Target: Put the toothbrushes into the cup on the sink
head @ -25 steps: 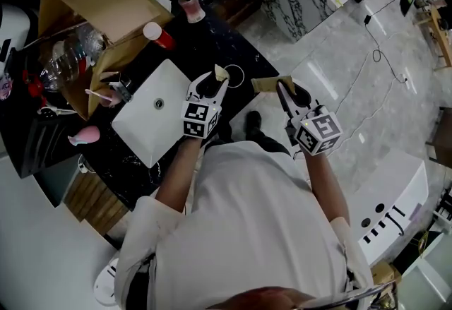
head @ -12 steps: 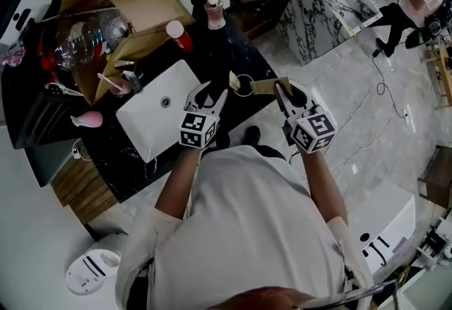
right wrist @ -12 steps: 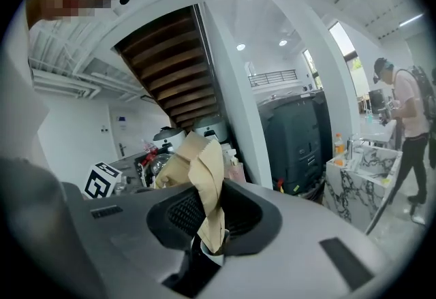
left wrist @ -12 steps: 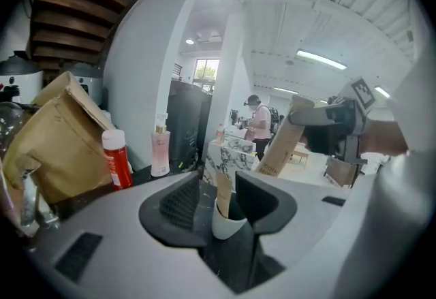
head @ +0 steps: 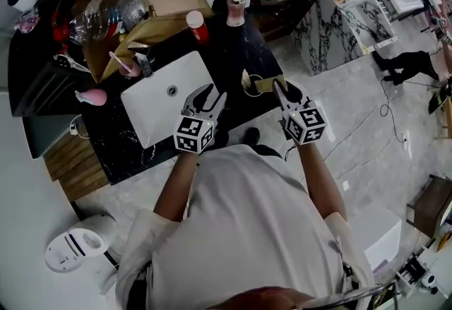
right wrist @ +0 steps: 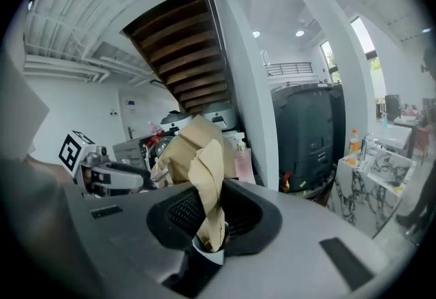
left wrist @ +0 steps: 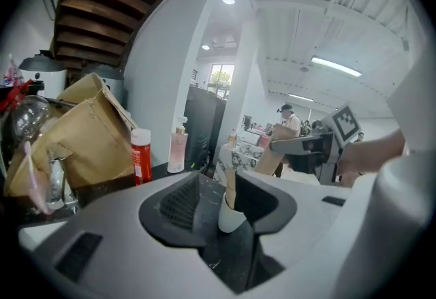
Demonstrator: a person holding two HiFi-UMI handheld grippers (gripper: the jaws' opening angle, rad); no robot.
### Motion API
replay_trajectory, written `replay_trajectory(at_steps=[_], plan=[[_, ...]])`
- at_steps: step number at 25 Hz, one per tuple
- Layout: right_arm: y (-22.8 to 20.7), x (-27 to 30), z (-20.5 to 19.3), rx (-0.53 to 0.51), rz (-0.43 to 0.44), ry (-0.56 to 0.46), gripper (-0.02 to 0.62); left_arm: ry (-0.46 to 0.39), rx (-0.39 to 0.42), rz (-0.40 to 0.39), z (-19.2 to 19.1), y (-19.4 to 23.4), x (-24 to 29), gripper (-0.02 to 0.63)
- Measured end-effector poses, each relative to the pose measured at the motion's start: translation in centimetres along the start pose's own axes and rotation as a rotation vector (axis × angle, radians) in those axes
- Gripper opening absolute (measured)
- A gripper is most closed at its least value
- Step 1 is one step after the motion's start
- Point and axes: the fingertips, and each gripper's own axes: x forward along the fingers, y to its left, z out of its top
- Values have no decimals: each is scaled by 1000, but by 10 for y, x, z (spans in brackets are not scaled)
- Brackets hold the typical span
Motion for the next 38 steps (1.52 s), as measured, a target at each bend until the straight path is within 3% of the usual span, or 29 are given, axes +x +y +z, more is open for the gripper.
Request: replay_trajectory(at_steps=[10,20,23,25,38], plan=[[3,41,-39,-136,19,135,67,4,-45,52,-11,7,-20,172],[4,59,-72,-139,34,202,85,-3,-63,91,-11,15,-35,172],[2,61,-75,-121,29,207,164,-3,-67,96,-13,17,-38,172],[2,61,-74,-113,26,203,178,-2,-69,96,-14,18,-39,172],[3,34,-46,-66,-7,121,181,-9,-48,40,-7,9,-34,170]])
